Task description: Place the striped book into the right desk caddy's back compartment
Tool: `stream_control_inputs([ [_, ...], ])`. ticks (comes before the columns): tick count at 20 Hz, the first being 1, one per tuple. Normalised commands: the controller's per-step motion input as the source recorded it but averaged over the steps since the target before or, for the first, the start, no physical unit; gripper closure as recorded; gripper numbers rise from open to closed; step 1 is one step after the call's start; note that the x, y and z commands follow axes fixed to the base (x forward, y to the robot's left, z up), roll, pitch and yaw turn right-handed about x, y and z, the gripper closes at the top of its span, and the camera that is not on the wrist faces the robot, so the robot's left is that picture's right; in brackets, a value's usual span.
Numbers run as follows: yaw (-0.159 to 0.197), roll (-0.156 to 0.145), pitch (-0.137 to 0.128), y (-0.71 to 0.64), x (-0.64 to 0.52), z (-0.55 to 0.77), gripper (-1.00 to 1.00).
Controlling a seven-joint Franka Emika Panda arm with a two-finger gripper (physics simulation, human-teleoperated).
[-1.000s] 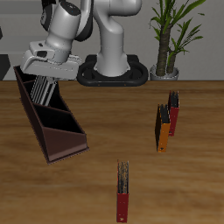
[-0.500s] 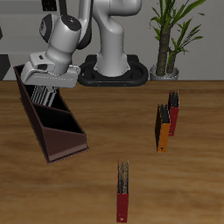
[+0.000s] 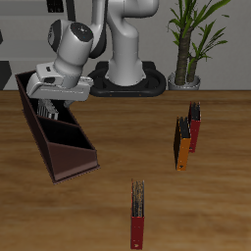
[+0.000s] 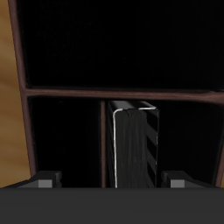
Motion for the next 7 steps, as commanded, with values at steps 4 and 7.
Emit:
stream_control_inputs([
  [4, -0.006, 0.018, -0.027, 0.10, -0.01, 0.17, -1.00],
  [7, -0.021, 0.047, -0.028, 0.18, 0.00, 0.27, -1.00],
])
